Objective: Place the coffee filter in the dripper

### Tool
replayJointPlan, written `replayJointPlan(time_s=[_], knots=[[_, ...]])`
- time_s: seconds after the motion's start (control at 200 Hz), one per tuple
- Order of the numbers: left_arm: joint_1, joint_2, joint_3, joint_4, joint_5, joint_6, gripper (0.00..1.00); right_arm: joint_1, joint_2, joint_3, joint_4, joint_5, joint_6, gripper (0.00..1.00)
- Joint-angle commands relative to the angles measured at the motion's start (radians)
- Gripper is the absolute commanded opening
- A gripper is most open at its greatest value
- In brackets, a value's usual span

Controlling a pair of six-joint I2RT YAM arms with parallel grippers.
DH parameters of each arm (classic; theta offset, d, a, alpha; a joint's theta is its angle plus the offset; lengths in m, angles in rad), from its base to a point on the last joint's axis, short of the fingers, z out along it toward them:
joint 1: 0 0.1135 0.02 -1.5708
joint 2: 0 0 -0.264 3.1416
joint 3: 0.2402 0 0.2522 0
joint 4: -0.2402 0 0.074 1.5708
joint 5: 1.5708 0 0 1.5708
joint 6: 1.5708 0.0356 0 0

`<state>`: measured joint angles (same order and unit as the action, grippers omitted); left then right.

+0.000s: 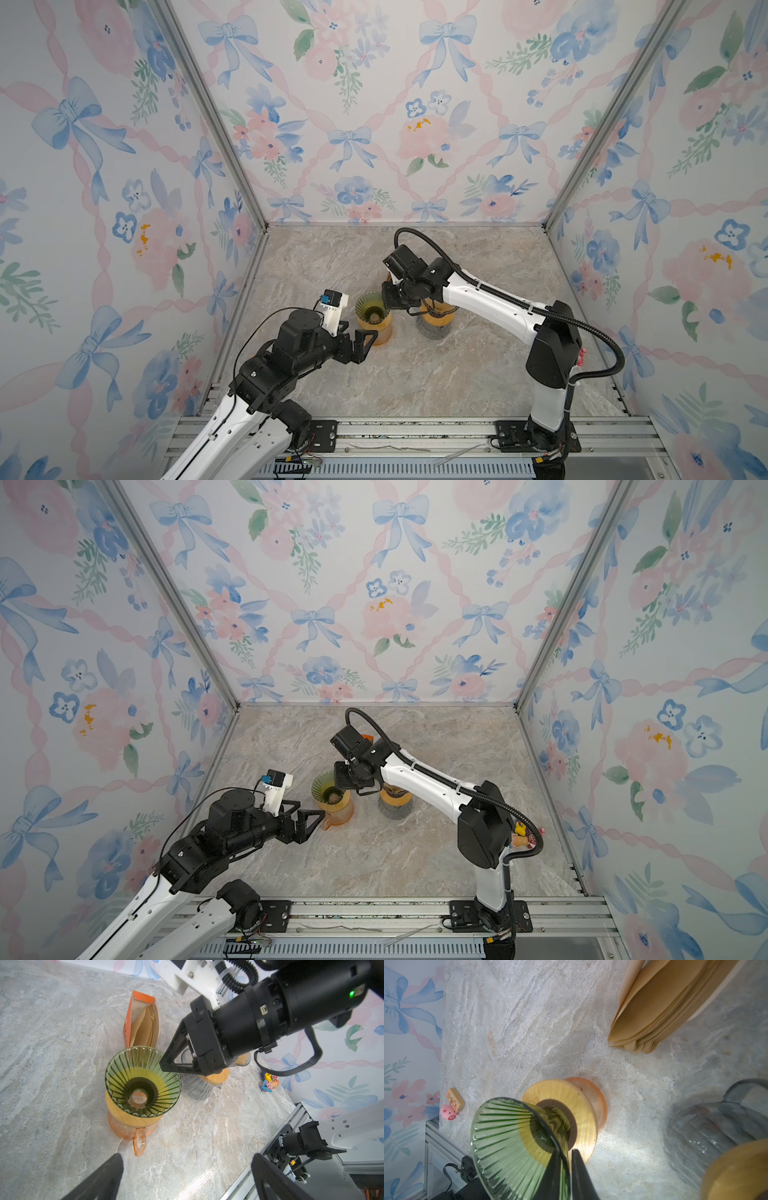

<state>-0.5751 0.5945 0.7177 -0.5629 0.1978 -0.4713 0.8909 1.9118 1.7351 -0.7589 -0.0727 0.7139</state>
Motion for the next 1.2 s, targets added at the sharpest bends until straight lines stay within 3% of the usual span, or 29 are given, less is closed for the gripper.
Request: replayJointPlan(time_s=[0.0,0.745,1.195], knots=[[0.007,0.008,-0.005,0.009,0.000,0.004,0.98,-0.005,-0.011,0.001,0.004,-0.001,0.002,0.15],[0.007,0.008,-0.006,0.009,-0.001,0.002,0.98,-0.032,-0.031,-0.055,0.048,-0.031,0.020,0.12],[0.007,0.011,-0.006,0.009,-0.002,0.003,0.98,-0.013,-0.051,-0.059,0.049,0.010,0.002,0.12]])
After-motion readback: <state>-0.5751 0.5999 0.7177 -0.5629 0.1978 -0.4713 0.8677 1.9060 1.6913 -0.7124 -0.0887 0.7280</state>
